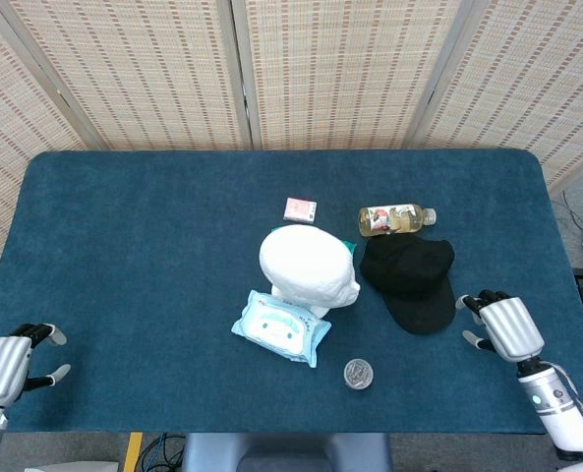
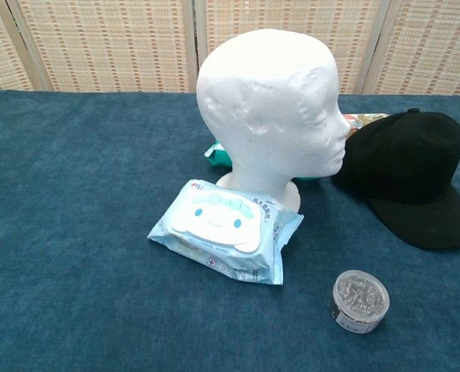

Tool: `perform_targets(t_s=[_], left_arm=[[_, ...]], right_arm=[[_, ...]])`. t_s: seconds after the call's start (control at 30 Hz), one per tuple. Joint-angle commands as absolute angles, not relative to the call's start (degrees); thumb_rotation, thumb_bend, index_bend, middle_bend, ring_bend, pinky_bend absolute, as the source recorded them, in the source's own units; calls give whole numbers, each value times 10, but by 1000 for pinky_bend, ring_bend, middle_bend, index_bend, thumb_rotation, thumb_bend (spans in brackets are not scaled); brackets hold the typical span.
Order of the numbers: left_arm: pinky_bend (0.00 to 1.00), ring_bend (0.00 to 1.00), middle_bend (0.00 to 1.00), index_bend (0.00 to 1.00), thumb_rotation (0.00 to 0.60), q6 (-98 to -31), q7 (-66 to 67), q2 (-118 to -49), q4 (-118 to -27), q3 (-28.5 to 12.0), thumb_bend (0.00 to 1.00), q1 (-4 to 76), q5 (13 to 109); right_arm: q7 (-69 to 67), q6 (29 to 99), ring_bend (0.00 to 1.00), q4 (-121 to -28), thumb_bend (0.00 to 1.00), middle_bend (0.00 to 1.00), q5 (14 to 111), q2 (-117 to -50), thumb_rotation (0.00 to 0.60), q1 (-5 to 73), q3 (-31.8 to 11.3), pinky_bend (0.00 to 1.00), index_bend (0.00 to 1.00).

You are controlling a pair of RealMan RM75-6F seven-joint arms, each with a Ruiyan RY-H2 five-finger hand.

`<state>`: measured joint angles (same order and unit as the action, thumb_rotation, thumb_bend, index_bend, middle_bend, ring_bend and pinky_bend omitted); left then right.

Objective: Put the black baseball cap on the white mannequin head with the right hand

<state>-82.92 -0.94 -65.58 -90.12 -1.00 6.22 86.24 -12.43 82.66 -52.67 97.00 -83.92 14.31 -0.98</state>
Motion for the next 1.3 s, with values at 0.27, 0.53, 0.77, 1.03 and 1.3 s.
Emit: perform_targets(t_s=[0.27,0.53,0.77,1.03,1.3], left_arm=[[678,398,509,495,600,-827,-13,-654,-901,-9,129,62,862],[678,398,509,495,600,-828,-13,-653,-902,-9,130,61,862],[678,398,509,495,600,-826,-12,-653,-902,-9,130,61,861],[678,398,509,495,600,-824,-14,-653,-901,-9,130,62,860],[678,398,509,497,600,-824,-14,-653,-901,-8,130,62,861]], right_arm=[[-153,812,454,-453,0,682,975,-899,600,162,8,558,450],[-156,807,454,-421,0,682,975,-919,600,168,17,558,450],[-161,807,455,-387,0,684,972,-940,600,173,20,558,450],[-173,809,479,-347,0,722,965,-965,600,175,20,587,454],[-185,809,481,-315,0,725,962,-986,600,177,24,588,455]])
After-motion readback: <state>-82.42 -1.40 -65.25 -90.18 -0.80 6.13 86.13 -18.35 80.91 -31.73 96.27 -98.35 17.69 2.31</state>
